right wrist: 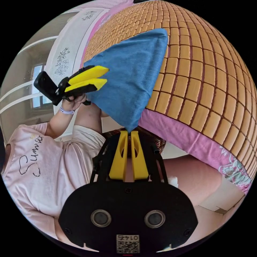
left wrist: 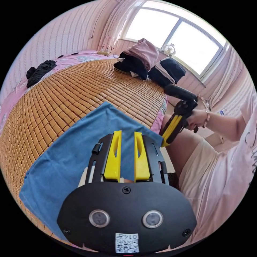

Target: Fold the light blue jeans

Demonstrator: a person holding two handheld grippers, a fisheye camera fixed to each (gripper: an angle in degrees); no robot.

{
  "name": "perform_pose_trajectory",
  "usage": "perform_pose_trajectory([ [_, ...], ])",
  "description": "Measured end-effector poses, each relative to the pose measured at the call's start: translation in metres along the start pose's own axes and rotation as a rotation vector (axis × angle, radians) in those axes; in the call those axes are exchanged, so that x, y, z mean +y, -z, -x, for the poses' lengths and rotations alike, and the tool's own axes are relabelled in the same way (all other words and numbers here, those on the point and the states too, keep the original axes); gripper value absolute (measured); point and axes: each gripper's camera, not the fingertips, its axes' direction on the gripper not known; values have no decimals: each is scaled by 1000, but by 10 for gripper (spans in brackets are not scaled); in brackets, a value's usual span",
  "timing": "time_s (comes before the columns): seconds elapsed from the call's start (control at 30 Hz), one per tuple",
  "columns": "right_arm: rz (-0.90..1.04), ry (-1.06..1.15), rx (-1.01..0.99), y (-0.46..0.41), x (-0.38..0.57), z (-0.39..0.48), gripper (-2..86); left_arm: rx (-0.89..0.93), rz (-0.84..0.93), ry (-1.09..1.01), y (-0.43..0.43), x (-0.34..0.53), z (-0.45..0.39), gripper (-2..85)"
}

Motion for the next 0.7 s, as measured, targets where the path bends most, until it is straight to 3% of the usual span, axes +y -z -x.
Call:
perform_pose_trajectory([
  [0.13,-41,-36,58,12,12,-2,87,2,35,19,-5,30,-29,88],
  [0.33,-30,13,-28,17,18,9,29,45,93,-42,-21,26,-61,112],
  [0.47,-197,146,-196,56,37,47,19,-70,93,-123,-19,23,-90,101],
  [0.53,-274,200,-321,69,43,52,23,-160,12,-68,-8,31,-97,34],
  [0.7,-425,-79,-66,75,43,-6,85,-30,-8,9,4,50,-84,17],
])
